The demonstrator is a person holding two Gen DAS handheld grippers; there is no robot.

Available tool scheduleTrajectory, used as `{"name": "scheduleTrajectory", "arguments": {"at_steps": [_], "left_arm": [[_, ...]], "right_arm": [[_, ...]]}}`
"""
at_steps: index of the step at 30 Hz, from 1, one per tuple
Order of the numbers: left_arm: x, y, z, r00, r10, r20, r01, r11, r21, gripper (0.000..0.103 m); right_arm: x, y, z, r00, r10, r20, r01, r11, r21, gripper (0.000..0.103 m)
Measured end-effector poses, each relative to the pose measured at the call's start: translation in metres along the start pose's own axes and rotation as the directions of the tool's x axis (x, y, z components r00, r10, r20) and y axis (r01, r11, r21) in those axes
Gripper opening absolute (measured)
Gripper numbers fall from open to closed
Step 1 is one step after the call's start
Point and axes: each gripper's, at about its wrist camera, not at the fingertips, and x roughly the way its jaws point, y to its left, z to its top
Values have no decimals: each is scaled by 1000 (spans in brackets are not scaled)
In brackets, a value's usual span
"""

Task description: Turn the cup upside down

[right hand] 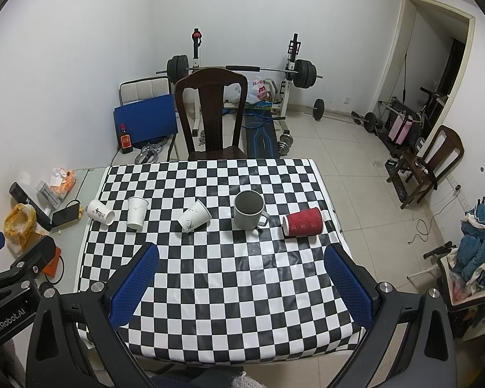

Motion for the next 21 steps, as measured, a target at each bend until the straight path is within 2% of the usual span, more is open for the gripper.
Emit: {"name": "scheduleTrajectory", "arguments": {"at_steps": [17,21], "left_arm": [[0,1,0,1000,0,6,0,1000,-4,103],[6,-5,4,999,26,23,-26,1000,-4,103]], "right_arm": [[-2,5,6,1000,7,-9,-7,1000,-2,103],[11,12,16,998,5,-58,-4,1000,19,103]]}}
